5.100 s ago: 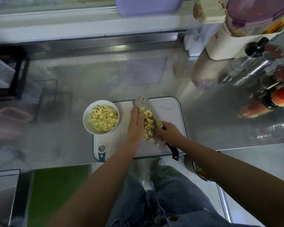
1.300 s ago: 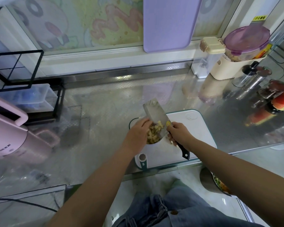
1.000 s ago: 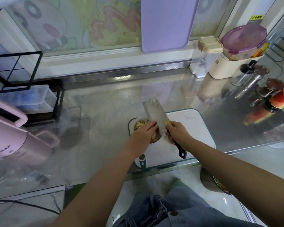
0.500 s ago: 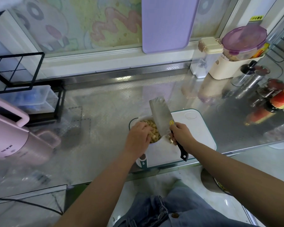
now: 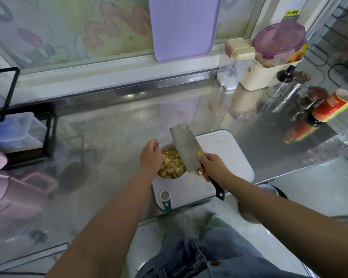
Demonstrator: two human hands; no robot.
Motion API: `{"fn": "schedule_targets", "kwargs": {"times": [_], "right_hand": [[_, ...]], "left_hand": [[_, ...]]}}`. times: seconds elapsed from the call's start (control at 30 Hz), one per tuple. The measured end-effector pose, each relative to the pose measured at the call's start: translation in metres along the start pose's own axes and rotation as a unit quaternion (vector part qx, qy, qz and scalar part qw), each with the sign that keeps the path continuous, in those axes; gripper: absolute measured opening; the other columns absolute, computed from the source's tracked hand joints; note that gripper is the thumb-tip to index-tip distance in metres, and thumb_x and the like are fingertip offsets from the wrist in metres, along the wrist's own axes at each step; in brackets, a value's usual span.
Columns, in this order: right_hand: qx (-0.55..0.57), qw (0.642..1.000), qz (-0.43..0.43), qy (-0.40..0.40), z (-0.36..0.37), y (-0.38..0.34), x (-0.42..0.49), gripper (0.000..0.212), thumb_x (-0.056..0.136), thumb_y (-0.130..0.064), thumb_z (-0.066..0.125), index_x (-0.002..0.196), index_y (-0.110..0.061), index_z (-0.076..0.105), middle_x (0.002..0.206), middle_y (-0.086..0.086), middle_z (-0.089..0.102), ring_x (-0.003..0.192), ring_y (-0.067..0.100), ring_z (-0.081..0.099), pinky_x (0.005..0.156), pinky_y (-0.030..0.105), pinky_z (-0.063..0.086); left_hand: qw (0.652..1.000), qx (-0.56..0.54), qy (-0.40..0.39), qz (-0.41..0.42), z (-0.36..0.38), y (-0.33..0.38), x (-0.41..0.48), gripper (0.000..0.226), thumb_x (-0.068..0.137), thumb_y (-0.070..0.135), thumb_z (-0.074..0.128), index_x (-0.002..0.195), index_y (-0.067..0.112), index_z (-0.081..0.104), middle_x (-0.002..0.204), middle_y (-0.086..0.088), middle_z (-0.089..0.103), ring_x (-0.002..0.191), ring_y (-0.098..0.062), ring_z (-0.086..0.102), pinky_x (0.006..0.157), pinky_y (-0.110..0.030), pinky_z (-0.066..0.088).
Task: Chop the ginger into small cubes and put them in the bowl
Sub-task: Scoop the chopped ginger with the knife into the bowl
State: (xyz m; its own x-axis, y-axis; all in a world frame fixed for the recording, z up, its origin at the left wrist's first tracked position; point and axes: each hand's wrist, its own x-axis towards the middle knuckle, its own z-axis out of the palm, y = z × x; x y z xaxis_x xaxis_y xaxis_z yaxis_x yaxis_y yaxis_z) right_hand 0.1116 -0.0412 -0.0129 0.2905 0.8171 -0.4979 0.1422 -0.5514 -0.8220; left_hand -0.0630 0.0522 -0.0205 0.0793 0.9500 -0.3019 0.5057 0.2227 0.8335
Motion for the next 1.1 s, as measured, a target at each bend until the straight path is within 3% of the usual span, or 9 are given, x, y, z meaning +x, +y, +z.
{"fn": "schedule_targets", "kwargs": {"times": [0.17, 0.3, 0.37, 0.43, 0.53, 0.63, 0.77, 1.0, 1.1], "right_hand": [[0.002, 1.000, -0.008, 0.003, -0.001, -0.001, 0.005, 0.027, 0.097, -0.018, 0.043, 0.071, -0.010, 0.045, 0.059, 0.007, 0.048, 0.044, 0.018, 0.039, 0.042, 0.029, 0.036], [-0.005, 1.000, -0.023, 0.000, 0.002, -0.003, 0.008, 0.031, 0.100, -0.026, 0.045, 0.074, -0.009, 0.045, 0.061, 0.010, 0.047, 0.046, 0.019, 0.040, 0.042, 0.028, 0.036], [-0.005, 1.000, -0.027, 0.007, 0.003, -0.002, 0.007, 0.031, 0.100, -0.025, 0.044, 0.074, -0.008, 0.046, 0.060, 0.009, 0.047, 0.047, 0.019, 0.041, 0.042, 0.028, 0.037], [0.004, 0.999, -0.029, 0.016, 0.003, -0.001, 0.005, 0.031, 0.100, -0.023, 0.044, 0.072, -0.009, 0.044, 0.058, 0.008, 0.047, 0.046, 0.019, 0.040, 0.043, 0.028, 0.037], [0.022, 0.999, -0.021, 0.036, 0.000, 0.004, 0.000, 0.031, 0.099, -0.022, 0.044, 0.070, -0.011, 0.043, 0.057, 0.006, 0.046, 0.044, 0.019, 0.039, 0.044, 0.028, 0.036], [0.011, 0.997, -0.017, 0.072, -0.007, 0.014, -0.005, 0.027, 0.098, -0.019, 0.045, 0.072, -0.011, 0.044, 0.059, 0.008, 0.047, 0.046, 0.020, 0.041, 0.047, 0.031, 0.040], [0.006, 0.993, -0.011, 0.115, -0.019, 0.031, -0.013, 0.024, 0.098, -0.020, 0.044, 0.077, -0.008, 0.046, 0.061, 0.008, 0.049, 0.050, 0.020, 0.043, 0.048, 0.031, 0.042], [-0.101, 0.993, -0.014, 0.064, 0.004, 0.045, -0.022, 0.021, 0.095, -0.019, 0.049, 0.074, -0.015, 0.049, 0.067, 0.008, 0.054, 0.059, 0.020, 0.049, 0.056, 0.030, 0.045], [-0.169, 0.984, -0.042, 0.032, 0.026, 0.049, -0.028, 0.023, 0.093, -0.017, 0.051, 0.071, -0.017, 0.048, 0.069, 0.006, 0.055, 0.066, 0.021, 0.051, 0.064, 0.031, 0.042]], "left_hand": [[0.980, 0.115, 0.018, 0.162, -0.010, -0.011, -0.011, 0.040, 0.095, 0.003, 0.043, 0.132, 0.010, 0.055, 0.122, -0.006, 0.065, 0.115, -0.023, 0.056, 0.103, -0.039, 0.043], [0.958, 0.173, 0.099, 0.208, -0.011, -0.023, -0.022, 0.029, 0.092, 0.009, 0.056, 0.119, 0.012, 0.067, 0.114, -0.008, 0.067, 0.106, -0.024, 0.057, 0.092, -0.031, 0.044], [0.962, 0.166, 0.134, 0.168, -0.010, -0.028, -0.027, 0.028, 0.091, 0.013, 0.058, 0.118, 0.012, 0.064, 0.113, -0.010, 0.061, 0.102, -0.024, 0.055, 0.083, -0.026, 0.040], [0.981, 0.129, 0.131, 0.057, -0.008, -0.033, -0.030, 0.032, 0.093, 0.022, 0.056, 0.124, 0.013, 0.055, 0.117, -0.010, 0.054, 0.101, -0.024, 0.055, 0.080, -0.026, 0.040], [0.991, 0.082, 0.055, -0.086, -0.002, -0.040, -0.035, 0.036, 0.099, 0.036, 0.043, 0.127, 0.013, 0.047, 0.110, -0.010, 0.060, 0.092, -0.028, 0.063, 0.080, -0.036, 0.055], [0.992, 0.044, 0.006, -0.114, 0.009, -0.045, -0.045, 0.028, 0.102, 0.030, 0.035, 0.119, 0.010, 0.046, 0.083, -0.008, 0.062, 0.061, -0.023, 0.064, 0.052, -0.025, 0.056], [0.991, 0.039, 0.030, -0.124, 0.018, -0.046, -0.050, 0.021, 0.102, 0.022, 0.035, 0.112, 0.009, 0.047, 0.071, -0.005, 0.061, 0.048, -0.013, 0.057, 0.037, -0.014, 0.044], [0.980, 0.064, 0.138, -0.125, 0.002, -0.066, -0.063, 0.026, 0.102, 0.023, 0.036, 0.115, 0.003, 0.047, 0.092, -0.008, 0.053, 0.075, -0.020, 0.050, 0.064, -0.029, 0.037], [0.977, 0.045, 0.170, -0.119, -0.005, -0.073, -0.065, 0.023, 0.102, 0.023, 0.036, 0.109, 0.004, 0.048, 0.083, -0.003, 0.053, 0.065, -0.014, 0.047, 0.052, -0.019, 0.035]]}}
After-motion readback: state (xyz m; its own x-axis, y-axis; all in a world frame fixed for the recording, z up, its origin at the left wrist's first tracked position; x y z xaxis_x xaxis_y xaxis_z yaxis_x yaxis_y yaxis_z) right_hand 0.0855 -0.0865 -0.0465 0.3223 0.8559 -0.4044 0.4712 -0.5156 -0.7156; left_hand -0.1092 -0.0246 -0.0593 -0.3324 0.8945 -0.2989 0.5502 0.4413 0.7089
